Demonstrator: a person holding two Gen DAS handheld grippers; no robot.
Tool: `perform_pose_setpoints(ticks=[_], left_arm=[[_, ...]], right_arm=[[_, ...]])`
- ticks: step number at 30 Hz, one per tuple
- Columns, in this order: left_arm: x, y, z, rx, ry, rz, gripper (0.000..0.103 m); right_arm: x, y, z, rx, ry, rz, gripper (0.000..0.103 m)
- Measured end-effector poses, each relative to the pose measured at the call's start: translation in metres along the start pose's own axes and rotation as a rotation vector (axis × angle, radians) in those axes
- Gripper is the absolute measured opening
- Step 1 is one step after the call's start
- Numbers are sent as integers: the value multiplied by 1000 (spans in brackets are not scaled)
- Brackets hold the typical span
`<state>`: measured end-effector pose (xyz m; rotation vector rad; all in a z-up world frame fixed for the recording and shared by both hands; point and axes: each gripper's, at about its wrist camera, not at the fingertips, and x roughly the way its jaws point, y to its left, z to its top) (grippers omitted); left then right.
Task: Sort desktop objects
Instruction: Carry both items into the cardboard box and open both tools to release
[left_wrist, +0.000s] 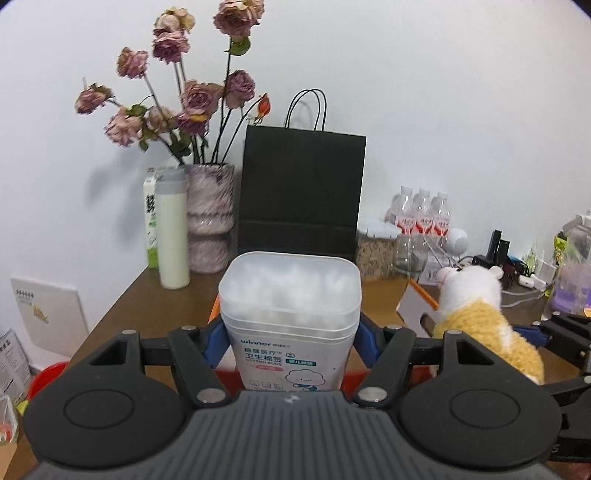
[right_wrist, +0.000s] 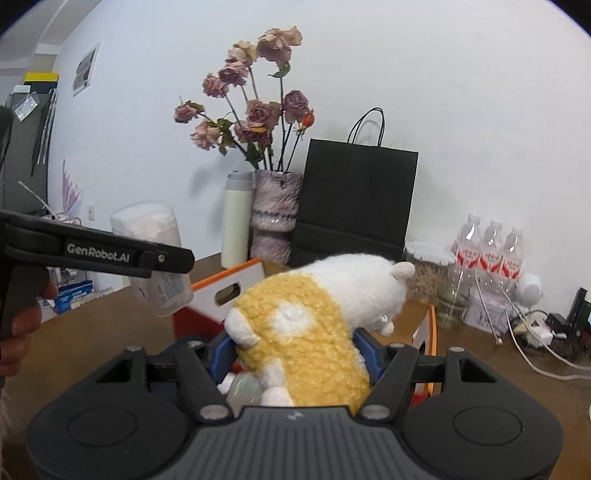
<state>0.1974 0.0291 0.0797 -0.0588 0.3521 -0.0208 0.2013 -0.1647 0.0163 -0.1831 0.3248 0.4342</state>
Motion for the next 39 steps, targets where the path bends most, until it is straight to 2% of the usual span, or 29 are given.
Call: perform_pose_setpoints(ticks=[5,10,16,22,33,36,38,39], left_arm=[[44,1,19,-4,22,-17,68],[95,7,32,-12,81,-28,68],[157,15,38,-9,182,-20,68],[209,22,26,-17,335,-33,68],[247,17,5,63,498,-6,68],[248,14,4,81,504,2,68],[247,14,3,79,501,7,72],[246,13,4,80,497,11,81]], right_arm=[[43,-22,17,-7,13,1,65],[94,-45,29,-19,71,15,65],[151,-65,33,-26,163,38,65],[200,-78,22,-23,301,58,65],[221,-78,12,-52,433,77,66],[222,-75,12,-67,447,74,68],[221,-75,12,-75,447,66,77],[220,-75,12,-77,443,61,83]])
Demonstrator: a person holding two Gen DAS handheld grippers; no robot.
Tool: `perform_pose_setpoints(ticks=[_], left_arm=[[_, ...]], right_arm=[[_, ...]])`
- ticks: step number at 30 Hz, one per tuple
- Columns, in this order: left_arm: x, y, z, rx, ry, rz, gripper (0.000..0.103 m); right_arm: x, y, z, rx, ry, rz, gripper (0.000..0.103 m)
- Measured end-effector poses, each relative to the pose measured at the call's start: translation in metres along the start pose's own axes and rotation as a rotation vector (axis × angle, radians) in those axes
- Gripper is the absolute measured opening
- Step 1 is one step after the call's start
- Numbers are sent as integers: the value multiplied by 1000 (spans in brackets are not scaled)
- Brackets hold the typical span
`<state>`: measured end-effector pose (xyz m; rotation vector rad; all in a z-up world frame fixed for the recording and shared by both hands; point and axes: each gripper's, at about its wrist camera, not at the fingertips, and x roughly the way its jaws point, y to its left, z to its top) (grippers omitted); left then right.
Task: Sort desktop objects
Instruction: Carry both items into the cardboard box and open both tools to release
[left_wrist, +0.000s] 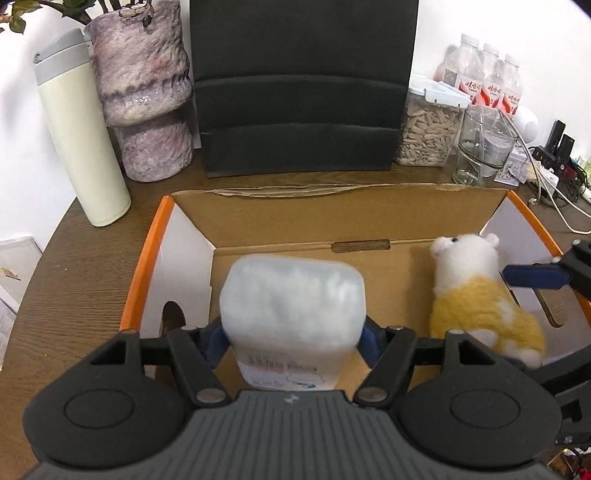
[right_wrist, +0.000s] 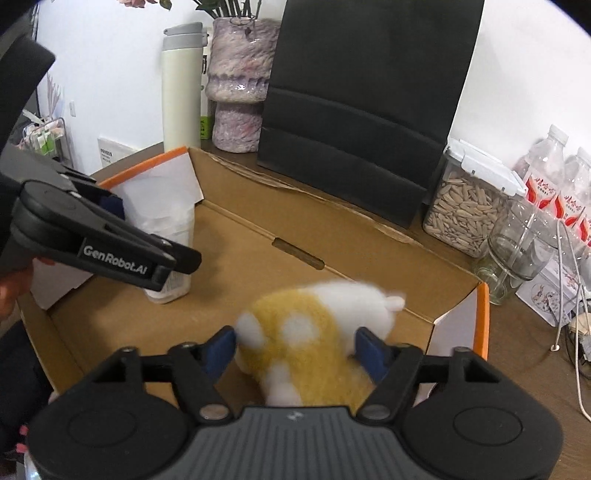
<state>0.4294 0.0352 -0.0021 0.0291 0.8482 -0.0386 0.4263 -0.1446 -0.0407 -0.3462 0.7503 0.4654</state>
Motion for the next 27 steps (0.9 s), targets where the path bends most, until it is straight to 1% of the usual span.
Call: perform_pose_setpoints(ticks=[1,2,3,5,6,7,11,16,20,27], left_arm=[[-2,0,0,0,-6,5,86],[-5,-1,0,2,-17,7,95],[-9,-1,-1,10,-34,10,100],[-18,-4,-3,31,-71,26,103],[-22,-5,-3,41,-88,37,103],[-27,-6,-4,50,-102,48,103],[-42,-10,-6,66,-132,80,103],[-61,-9,-10,54,-145,80,103],[-81,-10,-16,57,-170,85,103],[-122,-10,-35,63,-219,80,103]], right_arm=[[-2,0,0,0,-5,-2,86],[-3,-1,0,1,-7,-2,88],[-5,-1,-1,5,-10,-2,92],[-9,-2,-1,15,-18,-3,96],[-12,-3,-1,20,-23,-7,102],[-16,-3,-1,24,-33,-11,103],[-33,-2,-3,34,-65,-27,103],[-55,2,-6,32,-88,-41,103],[-74,7,-10,29,-101,-50,103],[-111,16,-24,43,-138,-69,103]])
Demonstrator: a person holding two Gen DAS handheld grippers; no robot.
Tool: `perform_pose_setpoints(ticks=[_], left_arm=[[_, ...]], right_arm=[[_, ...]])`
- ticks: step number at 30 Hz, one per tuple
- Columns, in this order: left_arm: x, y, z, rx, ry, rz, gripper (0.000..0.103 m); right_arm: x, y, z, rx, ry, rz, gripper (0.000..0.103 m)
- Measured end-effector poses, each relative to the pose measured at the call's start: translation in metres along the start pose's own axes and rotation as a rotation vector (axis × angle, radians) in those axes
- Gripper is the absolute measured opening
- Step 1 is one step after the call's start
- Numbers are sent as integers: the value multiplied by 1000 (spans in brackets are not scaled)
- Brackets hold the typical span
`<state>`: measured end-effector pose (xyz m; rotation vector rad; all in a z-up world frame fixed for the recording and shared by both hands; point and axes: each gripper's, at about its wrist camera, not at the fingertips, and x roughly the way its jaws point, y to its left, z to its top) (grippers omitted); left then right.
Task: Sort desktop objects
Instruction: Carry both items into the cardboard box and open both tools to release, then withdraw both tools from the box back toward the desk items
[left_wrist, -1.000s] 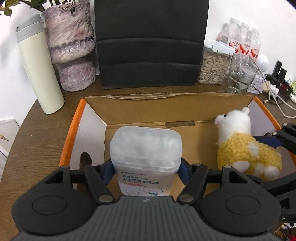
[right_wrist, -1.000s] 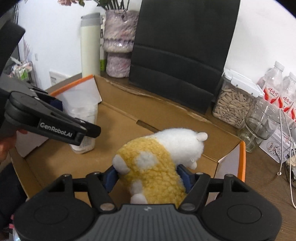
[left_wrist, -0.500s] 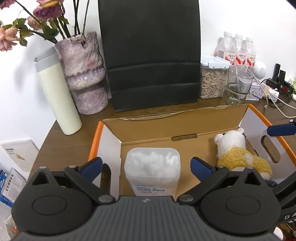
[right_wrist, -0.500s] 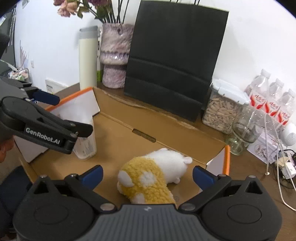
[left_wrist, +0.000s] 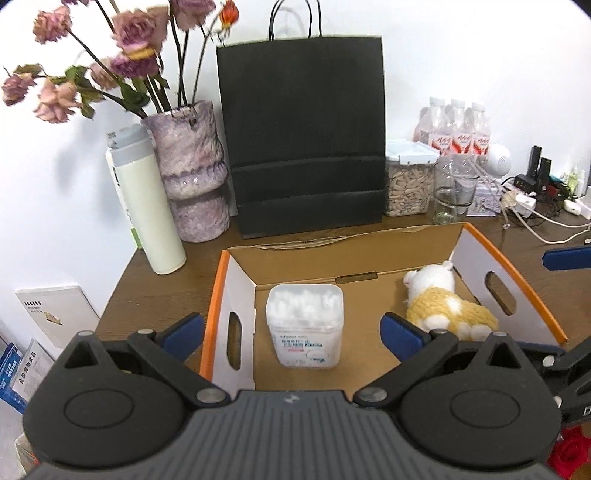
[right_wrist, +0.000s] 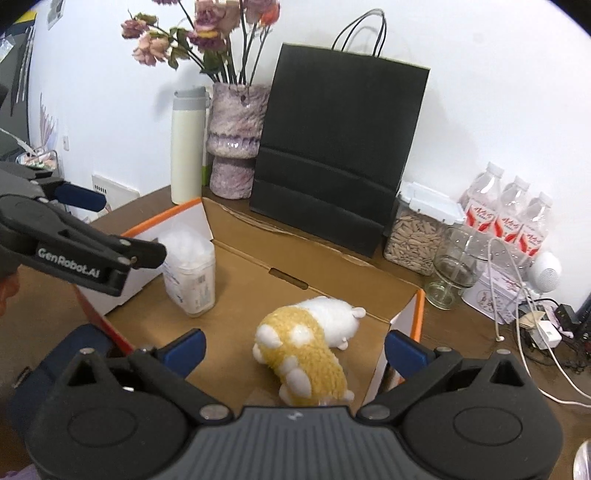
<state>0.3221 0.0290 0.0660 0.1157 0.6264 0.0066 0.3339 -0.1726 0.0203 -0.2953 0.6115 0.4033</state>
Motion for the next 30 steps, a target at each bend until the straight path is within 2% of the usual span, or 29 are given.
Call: perform_pose_setpoints(ticks=[12,21,30], left_arm=[[-75,2,-32,17,-91,-15,103],[-122,-5,-71,43,-153,-16,103],[-144,-22,-124,60,-153,-29,103]], right_arm=[[-71,20,-34,17,-82,-12,103],[-114,35,-71,17,-130,-25,103],[-135,61,-123,15,-121,-38,103]])
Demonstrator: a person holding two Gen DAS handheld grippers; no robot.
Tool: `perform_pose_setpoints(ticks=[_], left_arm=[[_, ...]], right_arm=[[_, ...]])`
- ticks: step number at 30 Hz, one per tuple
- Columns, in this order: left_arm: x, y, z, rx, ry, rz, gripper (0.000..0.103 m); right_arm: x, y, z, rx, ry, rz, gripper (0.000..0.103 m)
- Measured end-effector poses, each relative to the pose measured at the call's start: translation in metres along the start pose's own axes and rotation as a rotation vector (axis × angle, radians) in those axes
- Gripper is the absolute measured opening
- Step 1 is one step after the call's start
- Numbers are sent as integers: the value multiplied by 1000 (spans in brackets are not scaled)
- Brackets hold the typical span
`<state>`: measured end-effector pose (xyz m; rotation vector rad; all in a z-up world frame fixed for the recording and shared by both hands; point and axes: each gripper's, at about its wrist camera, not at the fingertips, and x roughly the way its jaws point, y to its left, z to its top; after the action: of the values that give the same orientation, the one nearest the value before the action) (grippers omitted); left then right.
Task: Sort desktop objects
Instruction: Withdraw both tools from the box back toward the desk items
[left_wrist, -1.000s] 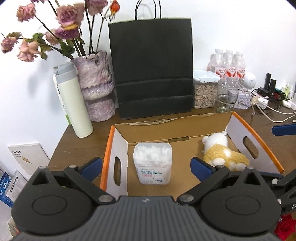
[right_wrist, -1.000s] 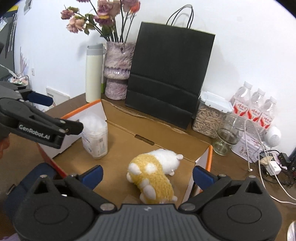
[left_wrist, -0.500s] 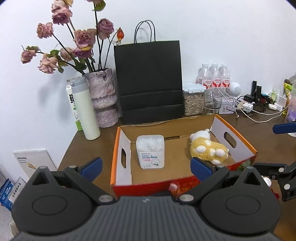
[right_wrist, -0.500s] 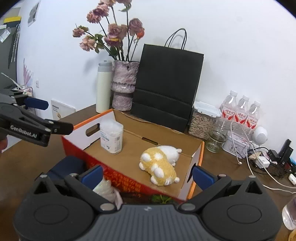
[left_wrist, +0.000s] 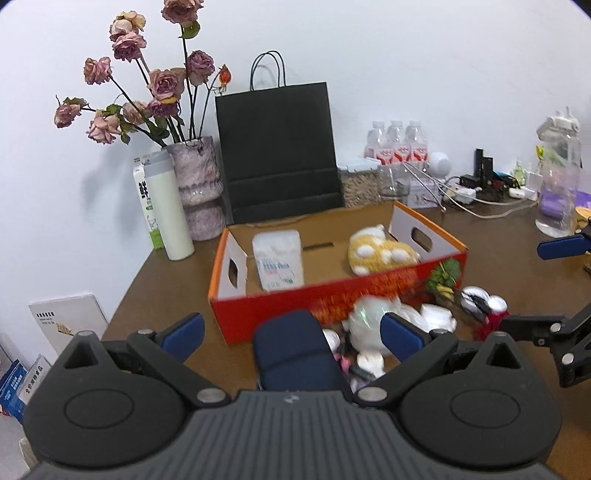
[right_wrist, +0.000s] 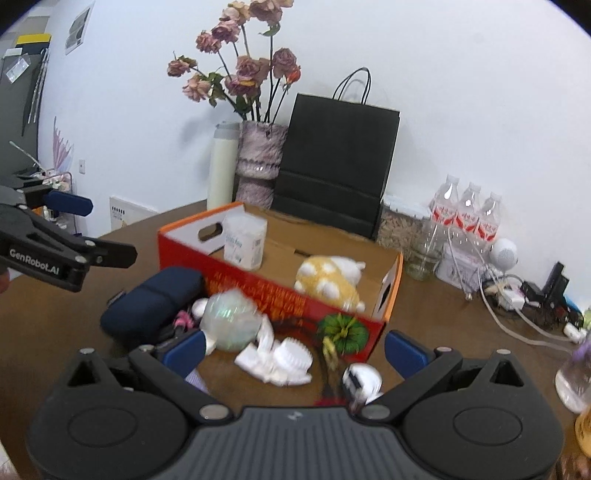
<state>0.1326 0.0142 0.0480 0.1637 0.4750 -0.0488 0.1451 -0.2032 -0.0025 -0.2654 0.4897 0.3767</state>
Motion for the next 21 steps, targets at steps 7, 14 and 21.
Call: perform_pose_setpoints(ticks=[7,14,21], left_arm=[[-6,-21,-41,-17,38,-30,103],[-3,-38,-72,-39,111,-63,103],[2,-45,-85,-54,154,-45,103]], right_arm=[[-7,17,-40,43,48,10,103],[-5,33,-61,28,49,-4,103],[-1,39,-73,44,57,14,99]])
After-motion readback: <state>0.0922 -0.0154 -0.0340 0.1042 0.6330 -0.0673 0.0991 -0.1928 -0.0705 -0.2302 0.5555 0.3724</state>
